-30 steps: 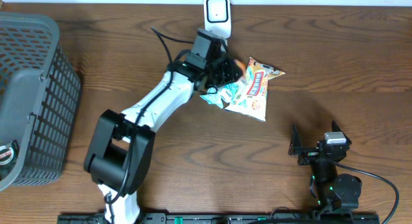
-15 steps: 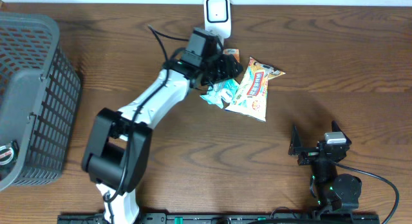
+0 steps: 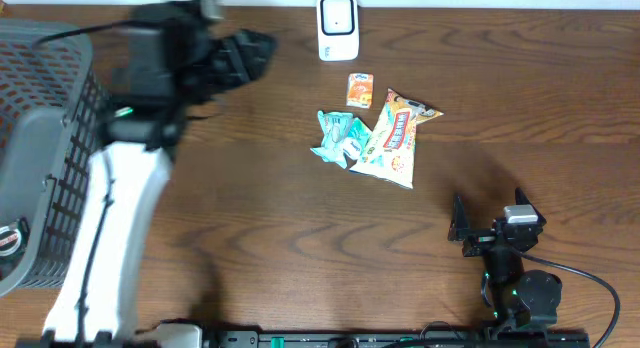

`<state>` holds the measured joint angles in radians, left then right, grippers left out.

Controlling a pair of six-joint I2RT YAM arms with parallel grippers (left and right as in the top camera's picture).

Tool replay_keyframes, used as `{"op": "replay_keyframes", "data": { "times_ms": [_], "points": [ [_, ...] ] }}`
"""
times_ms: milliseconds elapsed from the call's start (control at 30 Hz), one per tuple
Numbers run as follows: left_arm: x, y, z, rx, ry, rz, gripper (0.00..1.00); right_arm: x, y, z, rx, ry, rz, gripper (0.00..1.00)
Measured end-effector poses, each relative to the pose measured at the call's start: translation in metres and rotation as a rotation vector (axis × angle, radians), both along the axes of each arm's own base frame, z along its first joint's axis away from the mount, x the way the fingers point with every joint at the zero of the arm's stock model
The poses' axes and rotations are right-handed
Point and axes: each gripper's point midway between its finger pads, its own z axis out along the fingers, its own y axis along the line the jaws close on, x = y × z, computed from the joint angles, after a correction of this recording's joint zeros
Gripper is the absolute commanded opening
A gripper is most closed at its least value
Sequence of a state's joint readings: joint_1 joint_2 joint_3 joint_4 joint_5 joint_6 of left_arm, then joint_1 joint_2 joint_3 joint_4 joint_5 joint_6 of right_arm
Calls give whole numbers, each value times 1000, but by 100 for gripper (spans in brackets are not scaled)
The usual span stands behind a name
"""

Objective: Scan the item barcode
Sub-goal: 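Release the orange box on the table near the scanner, then reach the left gripper into the basket and grasp the dark round tin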

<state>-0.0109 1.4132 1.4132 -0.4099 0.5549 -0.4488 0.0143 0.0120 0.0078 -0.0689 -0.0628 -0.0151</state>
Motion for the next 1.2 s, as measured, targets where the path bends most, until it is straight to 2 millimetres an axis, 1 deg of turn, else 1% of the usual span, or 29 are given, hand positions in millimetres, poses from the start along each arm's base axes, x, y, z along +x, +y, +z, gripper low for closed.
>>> {"op": "replay_keyframes", "data": {
  "times_ms": [33,167,233,300,333,400,500,533,667,733,800,867,1000,1100,1200],
  "points": [
    [-4,19,9,9,-21,41,64,0,0,0,0,0,0,99],
    [-24,116,39,46,-98,277,64,0,0,0,0,0,0,99],
    [-37,161,48,67,-120,398,64,0,0,0,0,0,0,99],
    [-50,201,51,87,-124,513,64,0,0,0,0,0,0,99],
    [-59,224,48,98,-108,585,64,0,0,0,0,0,0,99],
    [-77,261,37,117,-51,717,64,0,0,0,0,0,0,99],
    [-112,314,6,184,98,925,64,0,0,0,0,0,0,99],
    [-120,325,-3,212,141,965,64,0,0,0,0,0,0,99],
    [-154,370,-49,380,379,1116,64,0,0,0,0,0,0,99],
    [-164,387,-68,467,479,1156,65,0,0,0,0,0,0,99],
    [-171,401,-87,538,573,1167,64,0,0,0,0,0,0,99],
    [-176,409,-106,599,660,1145,65,0,0,0,0,0,0,99],
    [-182,417,-139,677,804,1061,65,0,0,0,0,0,0,99],
    [-186,422,-160,701,883,1011,65,0,0,0,0,0,0,99],
    [-191,426,-177,700,937,986,65,0,0,0,0,0,0,99]
  ]
}}
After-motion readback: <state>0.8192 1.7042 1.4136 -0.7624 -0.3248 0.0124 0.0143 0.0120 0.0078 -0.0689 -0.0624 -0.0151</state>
